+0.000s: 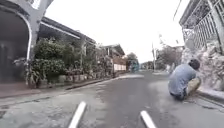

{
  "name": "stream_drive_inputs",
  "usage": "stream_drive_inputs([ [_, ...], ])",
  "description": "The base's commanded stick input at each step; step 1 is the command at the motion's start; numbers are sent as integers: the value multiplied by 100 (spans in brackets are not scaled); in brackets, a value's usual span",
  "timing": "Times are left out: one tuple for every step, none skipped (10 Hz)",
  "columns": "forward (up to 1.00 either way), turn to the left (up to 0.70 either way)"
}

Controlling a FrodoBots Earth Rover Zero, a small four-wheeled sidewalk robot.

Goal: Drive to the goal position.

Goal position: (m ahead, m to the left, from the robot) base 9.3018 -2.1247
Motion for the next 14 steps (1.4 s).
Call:
stream_drive_inputs([
  [70, 0],
  [70, -15],
  [70, -35],
  [70, -35],
  [70, -35],
  [70, -35],
  [70, -35],
  [70, -35],
  [70, -35],
  [70, -35],
  [70, -30],
  [70, 7],
  [70, 0],
  [70, 0],
])
